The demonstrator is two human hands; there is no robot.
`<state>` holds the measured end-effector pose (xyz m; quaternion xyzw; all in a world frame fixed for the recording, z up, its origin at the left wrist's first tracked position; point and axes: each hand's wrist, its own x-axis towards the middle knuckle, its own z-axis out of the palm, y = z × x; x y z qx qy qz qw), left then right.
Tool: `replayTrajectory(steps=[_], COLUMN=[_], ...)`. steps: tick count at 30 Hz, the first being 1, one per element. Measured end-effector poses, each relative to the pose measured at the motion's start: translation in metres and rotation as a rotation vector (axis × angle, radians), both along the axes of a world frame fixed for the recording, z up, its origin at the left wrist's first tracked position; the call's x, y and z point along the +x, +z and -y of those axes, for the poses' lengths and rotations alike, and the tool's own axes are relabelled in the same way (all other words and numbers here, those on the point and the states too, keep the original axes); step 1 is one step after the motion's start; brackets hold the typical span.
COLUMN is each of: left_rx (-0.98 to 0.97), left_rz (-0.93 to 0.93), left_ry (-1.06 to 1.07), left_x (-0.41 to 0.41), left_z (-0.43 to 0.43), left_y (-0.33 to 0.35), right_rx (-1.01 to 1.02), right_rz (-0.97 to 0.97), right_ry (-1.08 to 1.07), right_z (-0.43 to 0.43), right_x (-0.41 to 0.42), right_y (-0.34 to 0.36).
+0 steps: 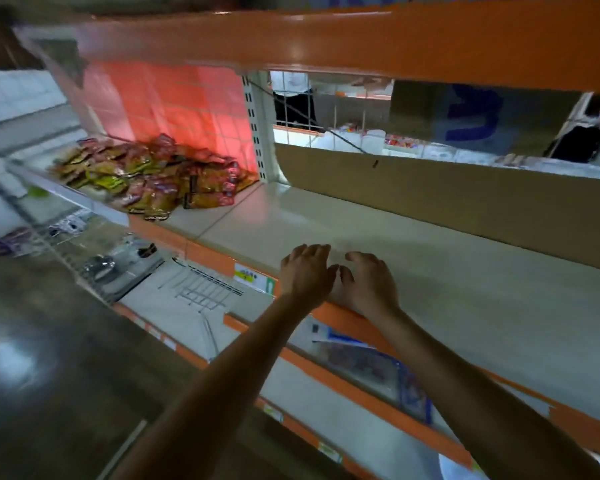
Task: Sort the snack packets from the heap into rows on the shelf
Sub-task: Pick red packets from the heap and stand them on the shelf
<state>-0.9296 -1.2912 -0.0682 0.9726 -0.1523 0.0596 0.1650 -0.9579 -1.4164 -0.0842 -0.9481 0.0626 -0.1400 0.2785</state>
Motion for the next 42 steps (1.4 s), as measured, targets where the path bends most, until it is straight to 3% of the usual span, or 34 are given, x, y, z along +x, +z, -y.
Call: replayTrajectory(steps=[19, 22, 28, 33, 39, 42], left_rx=[-0.045, -0.03, -0.024, 0.015, -0.21, -0.33], left_rz=[-0.095, -0.091, -0.139, -0.123, -0.029, 0.013], left_ry=[0.398, 0.41, 0.468, 0.477, 0.411, 0.357], left_x=[0.168, 0.198, 0.242, 0.259, 0.258, 0.254], left_z=[-0.241, -0.268, -0.304, -0.312, -0.313, -0.313], left_y=[0.003, 0.003, -0.004, -0.014, -0.02, -0.02], right_rx=[0.089, 0.083, 0.107, 0.079, 0.127, 0.19], right_rz=[-0.13, -0.156, -0.405, -0.478, -0.493, -0.391], right_ry=[0.198, 0.103, -0.242, -0.363, -0.417, -0.439], right_z=[-0.23, -0.251, -0.28, -0.293, -0.302, -0.304], right_x=[0.206, 0.233, 0.28, 0.297, 0.299, 0.291], right_y=[0.003, 0.001, 0.005, 0.011, 0.015, 0.009])
